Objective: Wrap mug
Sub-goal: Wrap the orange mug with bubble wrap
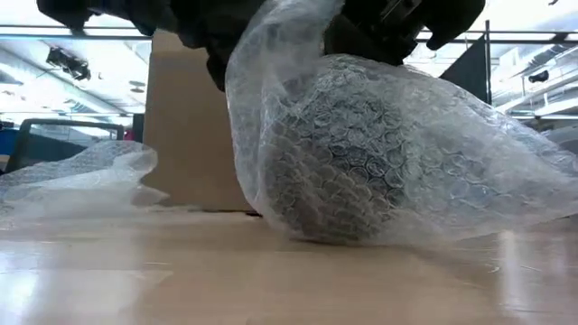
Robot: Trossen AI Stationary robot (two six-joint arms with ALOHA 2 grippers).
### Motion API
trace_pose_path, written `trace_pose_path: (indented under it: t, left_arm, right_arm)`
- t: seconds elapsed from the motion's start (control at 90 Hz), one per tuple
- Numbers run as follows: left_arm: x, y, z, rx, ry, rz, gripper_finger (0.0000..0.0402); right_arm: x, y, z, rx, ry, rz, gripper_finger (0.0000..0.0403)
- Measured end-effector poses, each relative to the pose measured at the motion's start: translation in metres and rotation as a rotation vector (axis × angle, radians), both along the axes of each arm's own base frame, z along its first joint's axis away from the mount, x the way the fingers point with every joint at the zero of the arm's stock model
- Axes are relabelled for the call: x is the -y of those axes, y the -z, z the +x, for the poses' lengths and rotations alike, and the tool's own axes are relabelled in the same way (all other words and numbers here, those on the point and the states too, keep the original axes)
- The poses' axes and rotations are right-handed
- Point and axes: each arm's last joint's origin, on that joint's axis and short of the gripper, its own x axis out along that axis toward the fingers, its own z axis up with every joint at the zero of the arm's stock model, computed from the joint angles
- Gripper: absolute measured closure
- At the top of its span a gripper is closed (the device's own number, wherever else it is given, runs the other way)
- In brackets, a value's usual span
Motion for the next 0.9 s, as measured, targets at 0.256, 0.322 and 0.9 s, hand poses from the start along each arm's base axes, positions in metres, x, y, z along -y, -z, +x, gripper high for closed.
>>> trace_pose_path:
  t: [0.256,0.322,0.9]
  left_arm:
    - [0.000,0.007,0.002,-0.016,-0.010,-0.026,0.0399]
    - [0.000,0.007,0.002,-0.014,-0.014,-0.042,0.0399]
    - [-0.005,0.006,0.005,-0.008,-0.037,-0.053,0.0399]
  right_arm:
    - [-0.004,-0.013,0.000,-0.051,0.041,-0.021,0.0311]
    - [-0.006,-0.018,0.001,-0.054,0.039,-0.025,0.0298]
    - [-0.007,-0.095,-0.001,-0.138,0.095,-0.107,0.0229]
